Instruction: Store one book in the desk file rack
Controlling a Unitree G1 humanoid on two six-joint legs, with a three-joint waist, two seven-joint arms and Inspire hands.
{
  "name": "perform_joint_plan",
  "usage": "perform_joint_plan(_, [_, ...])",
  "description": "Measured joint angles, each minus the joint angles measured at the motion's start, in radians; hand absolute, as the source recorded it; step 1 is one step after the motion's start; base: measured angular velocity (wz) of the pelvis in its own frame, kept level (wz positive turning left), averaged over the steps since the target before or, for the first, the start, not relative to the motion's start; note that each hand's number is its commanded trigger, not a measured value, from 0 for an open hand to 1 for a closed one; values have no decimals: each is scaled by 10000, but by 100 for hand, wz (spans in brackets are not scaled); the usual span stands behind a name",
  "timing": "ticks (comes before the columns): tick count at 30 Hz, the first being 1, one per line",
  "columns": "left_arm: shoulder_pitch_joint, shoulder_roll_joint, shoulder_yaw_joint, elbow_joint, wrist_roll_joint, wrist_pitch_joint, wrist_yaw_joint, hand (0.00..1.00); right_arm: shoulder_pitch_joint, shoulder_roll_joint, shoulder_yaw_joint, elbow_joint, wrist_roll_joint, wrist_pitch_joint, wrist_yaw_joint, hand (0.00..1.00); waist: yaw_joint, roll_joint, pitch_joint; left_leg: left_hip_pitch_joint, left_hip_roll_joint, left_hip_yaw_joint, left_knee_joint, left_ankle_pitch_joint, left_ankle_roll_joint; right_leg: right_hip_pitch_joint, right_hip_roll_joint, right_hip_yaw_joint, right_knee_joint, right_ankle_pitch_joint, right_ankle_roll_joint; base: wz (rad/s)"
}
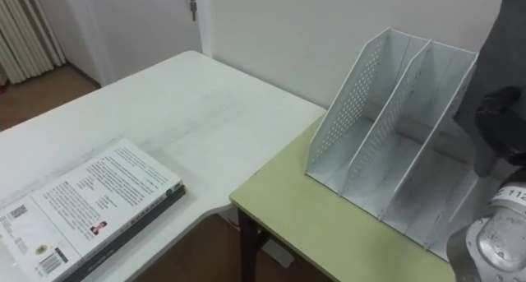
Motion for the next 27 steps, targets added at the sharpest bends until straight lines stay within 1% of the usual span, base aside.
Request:
perform_joint_plan(2, [0, 4, -1, -3, 0, 11, 3, 0, 40, 4, 68, -1, 355, 1, 91, 100, -15, 1, -2, -8, -2, 0, 0, 0, 0, 12, -2, 1, 1, 0, 0, 0])
perform_joint_plan(3, [4, 9, -4, -1, 0, 13, -4, 0, 57, 5, 83, 0, 540, 1, 128, 85, -21, -2, -2, -6, -4, 0, 1, 0, 0, 16, -3, 2, 1, 0, 0, 0])
perform_joint_plan(4, [8, 16, -4, -1, -3, 17, -14, 0, 88, 5, 84, 0, 653, 1, 190, 7, -28, -10, -4, -6, -6, 0, 4, 0, 0, 16, -5, 4, 3, 0, 0, 0])
perform_joint_plan(5, [12, 19, -4, -1, -3, 18, -16, 0, 104, 6, 86, 0, 661, 1, 206, 0, -31, -14, -7, -6, -7, 1, 6, 0, 0, 16, -5, 5, 4, 0, 0, 0])
perform_joint_plan(10, [20, 34, -4, -1, -10, 29, -17, 0, 135, 37, 136, 0, 833, 6, 468, 0, -38, -54, -17, 11, -9, 23, 17, 0, 0, 18, -3, 39, 5, -1, 0, 0])
perform_joint_plan(15, [27, 72, -8, -1, -82, 80, -23, 0, 140, 41, 200, 4, 1412, 11, 1038, 0, 10, -143, -67, 26, -5, 25, 23, 0, 0, 29, -5, 43, 3, 0, 0, 0])
perform_joint_plan(19, [27, 72, -13, -2, -115, 101, -22, 0, 147, 43, 384, 101, 1555, 64, 1422, 0, 8, -134, -61, 20, 19, 20, 26, 0, 0, 27, -10, 33, 6, 0, 0, 0])
perform_joint_plan(21, [27, 70, -18, -4, -209, 181, -28, 0, 149, 43, 508, 101, 1606, 127, 1568, 0, 4, -104, -41, 7, 43, 7, 16, -1, 0, 23, -8, 25, 4, 0, 0, 0])
perform_joint_plan(27, [28, 69, -7, -33, -204, 227, -43, 0, 150, 43, 522, 99, 1732, 181, 1796, 0, -5, -85, -35, 4, 55, 7, -10, -3, -2, 11, 0, 19, 3, 0, 0, 0])
